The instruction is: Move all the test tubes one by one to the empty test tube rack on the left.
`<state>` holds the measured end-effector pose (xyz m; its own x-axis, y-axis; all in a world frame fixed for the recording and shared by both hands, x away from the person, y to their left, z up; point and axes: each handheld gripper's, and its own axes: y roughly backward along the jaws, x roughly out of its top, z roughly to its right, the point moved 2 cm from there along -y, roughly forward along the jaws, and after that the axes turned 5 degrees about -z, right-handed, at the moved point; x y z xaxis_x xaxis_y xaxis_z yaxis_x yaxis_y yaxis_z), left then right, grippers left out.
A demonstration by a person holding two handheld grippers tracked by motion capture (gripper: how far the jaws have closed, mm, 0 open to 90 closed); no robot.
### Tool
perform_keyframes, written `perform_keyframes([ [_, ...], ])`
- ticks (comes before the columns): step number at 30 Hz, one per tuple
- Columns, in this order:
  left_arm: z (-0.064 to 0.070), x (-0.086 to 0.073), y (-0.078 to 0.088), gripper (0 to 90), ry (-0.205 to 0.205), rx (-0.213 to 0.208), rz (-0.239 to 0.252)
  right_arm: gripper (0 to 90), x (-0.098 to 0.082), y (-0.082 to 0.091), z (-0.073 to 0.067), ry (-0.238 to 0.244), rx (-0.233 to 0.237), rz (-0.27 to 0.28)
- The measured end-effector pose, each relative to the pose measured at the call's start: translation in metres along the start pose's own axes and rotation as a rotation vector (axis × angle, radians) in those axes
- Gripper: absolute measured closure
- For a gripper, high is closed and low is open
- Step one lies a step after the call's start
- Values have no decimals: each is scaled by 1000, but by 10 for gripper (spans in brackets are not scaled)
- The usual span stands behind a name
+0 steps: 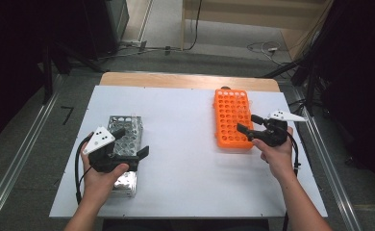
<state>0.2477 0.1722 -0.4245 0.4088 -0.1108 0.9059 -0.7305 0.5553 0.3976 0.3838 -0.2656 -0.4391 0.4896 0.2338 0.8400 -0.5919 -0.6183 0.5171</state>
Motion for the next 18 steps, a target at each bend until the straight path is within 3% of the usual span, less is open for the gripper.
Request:
perform_keyframes([
  [6, 0, 0, 1, 0, 2, -5, 3, 407, 6, -18, 18, -36, -56, -28],
  [10, -1, 0, 1, 0, 5, -3, 3, 475, 9, -31, 26, -24, -101, -57],
  [18, -2, -1, -1, 0, 5, -5, -3, 568, 13, -56, 33, 2, -115, -127],
])
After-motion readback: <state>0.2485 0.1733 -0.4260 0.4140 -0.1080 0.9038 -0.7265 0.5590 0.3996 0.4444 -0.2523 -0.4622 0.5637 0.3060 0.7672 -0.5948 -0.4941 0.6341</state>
